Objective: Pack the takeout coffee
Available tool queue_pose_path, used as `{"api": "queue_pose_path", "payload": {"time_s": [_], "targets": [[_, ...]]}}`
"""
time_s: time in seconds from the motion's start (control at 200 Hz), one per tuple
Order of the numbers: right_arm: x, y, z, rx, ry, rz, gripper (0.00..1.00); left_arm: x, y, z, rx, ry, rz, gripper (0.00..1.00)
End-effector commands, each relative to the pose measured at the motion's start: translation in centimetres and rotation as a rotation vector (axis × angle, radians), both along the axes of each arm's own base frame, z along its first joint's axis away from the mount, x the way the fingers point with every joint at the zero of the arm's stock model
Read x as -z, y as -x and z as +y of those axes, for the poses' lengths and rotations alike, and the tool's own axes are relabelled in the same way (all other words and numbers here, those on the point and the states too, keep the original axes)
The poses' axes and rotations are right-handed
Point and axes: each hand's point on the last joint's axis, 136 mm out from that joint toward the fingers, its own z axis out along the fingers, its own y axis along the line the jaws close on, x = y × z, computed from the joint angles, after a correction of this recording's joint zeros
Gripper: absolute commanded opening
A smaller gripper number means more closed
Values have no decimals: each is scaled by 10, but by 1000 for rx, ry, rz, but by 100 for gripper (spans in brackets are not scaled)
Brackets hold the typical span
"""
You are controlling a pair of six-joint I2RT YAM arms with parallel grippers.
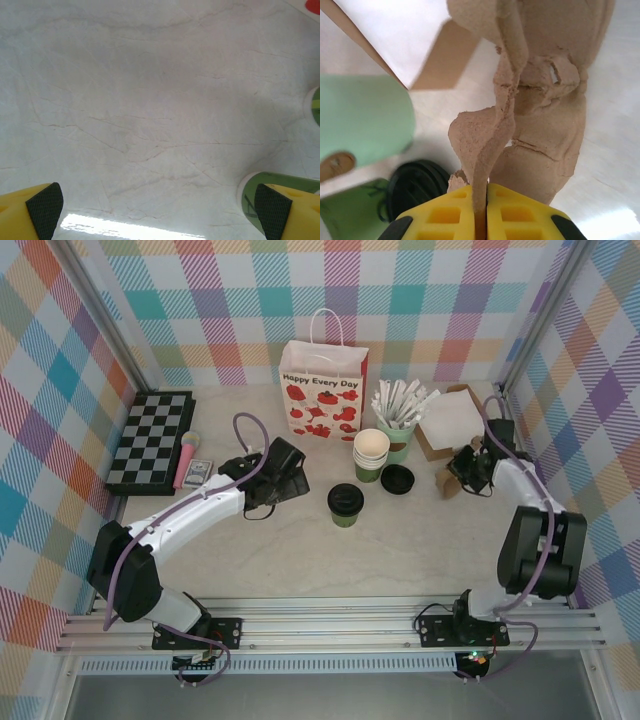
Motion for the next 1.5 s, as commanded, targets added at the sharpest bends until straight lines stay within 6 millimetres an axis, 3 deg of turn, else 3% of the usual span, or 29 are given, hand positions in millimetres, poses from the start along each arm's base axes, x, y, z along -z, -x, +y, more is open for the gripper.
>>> {"api": "queue_pose_path", "payload": {"time_s": [0.0, 0.2, 0.32, 0.395, 0.52, 0.61, 0.725, 0.845, 0.965, 1.105, 1.21, 1.33, 1.495], "targets": [[7, 58, -10, -50, 138, 153, 11, 5, -7, -8, 42, 17, 1, 100], [-2, 132, -26, -30, 298, 337, 13, 3, -11, -27, 138, 59, -1, 100], [4, 165, -33, -23, 351, 450, 16, 2, -10, -42, 202, 113, 8, 100], [12, 170, -29, -30, 331, 482, 17, 6, -9, -40, 191, 109, 10, 100], [26, 161, -27, -42, 327, 504, 20, 14, -8, -19, 97, 36, 21, 100], [24, 149, -18, -67, 315, 484, 30, 20, -6, -13, 58, 40, 32, 100], [-5, 126, 11, -117, 266, 343, 48, 28, -3, -16, 40, 69, 60, 100], [-48, 108, 43, -182, 303, 225, 79, 39, 0, -15, 11, 77, 100, 100], [-70, 95, 100, -333, 252, 88, 99, 50, 2, -16, -16, 98, 133, 100], [-72, 86, 184, -588, 38, -65, 100, 59, 3, -21, -32, 144, 156, 100], [-71, 87, 226, -757, -30, -151, 100, 68, 6, -26, -47, 194, 182, 100], [-61, 92, 253, -915, -49, -150, 100, 77, 7, -29, -64, 214, 202, 100], [-39, 88, 261, -962, 14, -105, 100, 82, 5, -31, -81, 219, 209, 100]]}}
